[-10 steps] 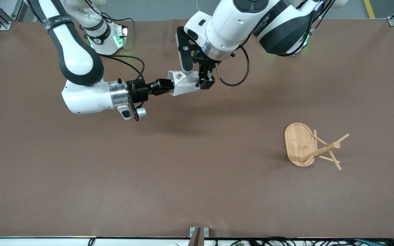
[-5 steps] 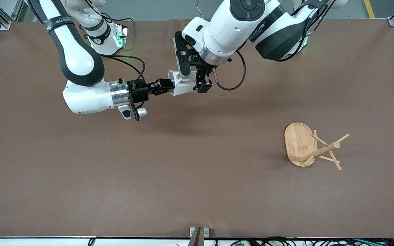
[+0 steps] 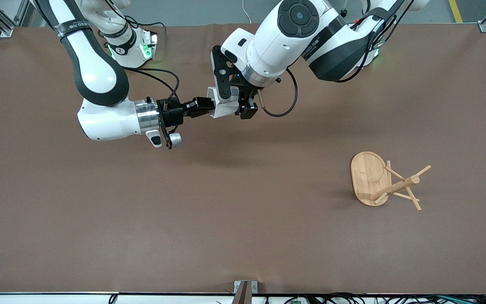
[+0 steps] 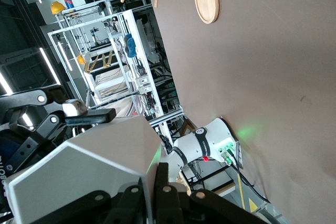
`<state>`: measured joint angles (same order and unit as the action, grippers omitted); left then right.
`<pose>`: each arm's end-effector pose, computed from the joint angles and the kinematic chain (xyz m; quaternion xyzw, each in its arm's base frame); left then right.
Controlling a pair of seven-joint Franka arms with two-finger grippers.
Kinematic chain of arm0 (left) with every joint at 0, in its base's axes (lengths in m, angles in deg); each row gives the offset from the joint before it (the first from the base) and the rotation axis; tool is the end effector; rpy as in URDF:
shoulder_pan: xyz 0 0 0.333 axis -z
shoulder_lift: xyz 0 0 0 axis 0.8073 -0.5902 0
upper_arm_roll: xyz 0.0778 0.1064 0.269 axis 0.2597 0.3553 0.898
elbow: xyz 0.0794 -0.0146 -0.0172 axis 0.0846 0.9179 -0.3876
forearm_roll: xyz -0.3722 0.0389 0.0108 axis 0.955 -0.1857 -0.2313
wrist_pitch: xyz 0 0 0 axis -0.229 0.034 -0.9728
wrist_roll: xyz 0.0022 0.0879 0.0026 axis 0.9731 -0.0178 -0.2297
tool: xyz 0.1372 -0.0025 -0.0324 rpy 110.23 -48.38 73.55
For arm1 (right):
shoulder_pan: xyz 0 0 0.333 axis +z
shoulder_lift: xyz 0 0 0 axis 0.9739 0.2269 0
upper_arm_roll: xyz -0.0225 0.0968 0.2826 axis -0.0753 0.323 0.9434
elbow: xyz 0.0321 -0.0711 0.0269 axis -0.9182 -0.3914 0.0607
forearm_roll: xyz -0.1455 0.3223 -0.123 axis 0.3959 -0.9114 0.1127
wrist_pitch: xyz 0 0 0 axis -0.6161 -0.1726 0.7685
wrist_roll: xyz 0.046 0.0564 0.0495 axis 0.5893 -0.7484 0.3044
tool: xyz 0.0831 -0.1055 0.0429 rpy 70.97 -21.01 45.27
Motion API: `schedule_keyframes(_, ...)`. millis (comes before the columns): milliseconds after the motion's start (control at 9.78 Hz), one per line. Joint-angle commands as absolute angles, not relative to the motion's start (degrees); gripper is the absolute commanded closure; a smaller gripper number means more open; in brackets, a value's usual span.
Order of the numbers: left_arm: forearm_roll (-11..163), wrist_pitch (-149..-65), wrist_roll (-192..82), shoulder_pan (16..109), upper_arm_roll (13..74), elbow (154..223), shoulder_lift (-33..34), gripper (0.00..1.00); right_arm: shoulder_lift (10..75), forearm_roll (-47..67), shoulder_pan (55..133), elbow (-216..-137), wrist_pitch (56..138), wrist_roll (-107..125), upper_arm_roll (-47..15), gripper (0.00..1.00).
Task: Hang cup on rack
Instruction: 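Lower the left gripper onto the cup and grasp its rim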
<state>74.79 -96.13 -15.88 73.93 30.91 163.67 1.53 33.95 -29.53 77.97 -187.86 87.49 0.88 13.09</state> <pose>0.4573 -0.4875 0.4972 0.7595 -0.6225 0.0538 0.1812 0.4937 0.3337 0.3914 -0.7870 0.0022 0.1925 0.5861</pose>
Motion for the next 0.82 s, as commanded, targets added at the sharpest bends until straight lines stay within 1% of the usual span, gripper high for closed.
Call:
schedule_keyframes(0,74.7,-96.9,-16.0,75.1,30.9,165.3,0.2,0.15,32.6,-31.8,77.9,-188.1,87.7,0.7,13.5,1.00)
schedule_keyframes(205,74.7,-96.9,-16.1,75.0,30.9,165.3,0.2,0.77,32.6,-31.8,77.9,-188.1,87.6,0.7,13.5,1.00)
schedule_keyframes(307,74.9,-96.8,-16.1,74.9,30.9,165.2,0.4,0.93,32.6,-31.8,77.9,-188.1,87.6,0.9,13.5,1.00)
schedule_keyframes(511,74.6,-96.6,-18.1,74.0,31.2,164.7,0.9,0.99,32.6,-31.8,77.9,-188.0,87.4,1.3,13.5,0.98)
schedule_keyframes(614,74.5,-96.1,-17.7,72.8,31.2,164.7,1.2,1.00,32.6,-31.7,77.9,-188.0,86.5,1.3,13.5,0.57)
schedule_keyframes(716,74.5,-95.4,-17.8,71.9,31.2,164.8,1.9,1.00,32.6,-31.7,77.9,-188.0,86.2,1.3,13.5,0.01)
